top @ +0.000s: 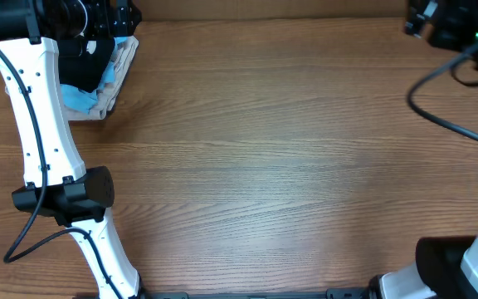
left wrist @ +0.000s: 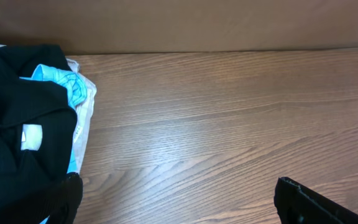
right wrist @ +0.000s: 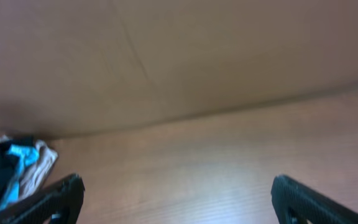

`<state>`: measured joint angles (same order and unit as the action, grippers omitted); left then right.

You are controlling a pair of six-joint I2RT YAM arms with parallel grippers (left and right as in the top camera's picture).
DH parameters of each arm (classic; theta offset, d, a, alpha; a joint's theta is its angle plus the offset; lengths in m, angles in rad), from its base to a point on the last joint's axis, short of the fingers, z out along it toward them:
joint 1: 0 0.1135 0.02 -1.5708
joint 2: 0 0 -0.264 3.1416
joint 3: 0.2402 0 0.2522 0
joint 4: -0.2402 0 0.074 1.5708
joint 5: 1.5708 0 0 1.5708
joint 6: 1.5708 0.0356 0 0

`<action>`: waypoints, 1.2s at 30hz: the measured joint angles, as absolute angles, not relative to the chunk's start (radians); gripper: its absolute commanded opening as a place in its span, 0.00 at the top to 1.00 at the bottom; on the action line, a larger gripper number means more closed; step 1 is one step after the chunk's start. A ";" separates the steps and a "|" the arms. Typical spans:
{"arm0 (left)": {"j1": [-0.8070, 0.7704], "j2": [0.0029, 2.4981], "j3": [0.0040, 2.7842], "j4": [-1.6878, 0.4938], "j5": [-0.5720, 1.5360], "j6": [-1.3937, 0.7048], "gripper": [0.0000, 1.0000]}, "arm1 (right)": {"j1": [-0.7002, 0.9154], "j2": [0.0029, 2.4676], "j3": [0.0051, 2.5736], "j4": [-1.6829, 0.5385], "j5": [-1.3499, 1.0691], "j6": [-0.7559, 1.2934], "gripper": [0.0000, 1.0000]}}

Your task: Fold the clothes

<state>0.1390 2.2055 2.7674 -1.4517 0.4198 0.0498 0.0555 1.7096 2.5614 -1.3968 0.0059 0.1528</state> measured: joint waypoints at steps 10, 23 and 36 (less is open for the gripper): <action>0.139 2.206 2.767 -1.452 0.420 0.046 0.00 | 0.091 1.377 1.744 -0.655 0.015 0.153 0.00; 0.139 2.206 2.767 -1.453 0.420 0.042 0.00 | 0.090 0.741 0.683 -0.119 -0.023 0.154 0.00; 0.139 2.206 2.767 -1.452 0.420 0.042 0.00 | 0.073 0.307 0.186 -0.020 -0.025 0.156 0.00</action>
<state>0.1390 2.2055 2.7674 -1.4521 0.4198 0.0422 0.0727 0.3069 0.1860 -0.0196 -0.0254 0.1558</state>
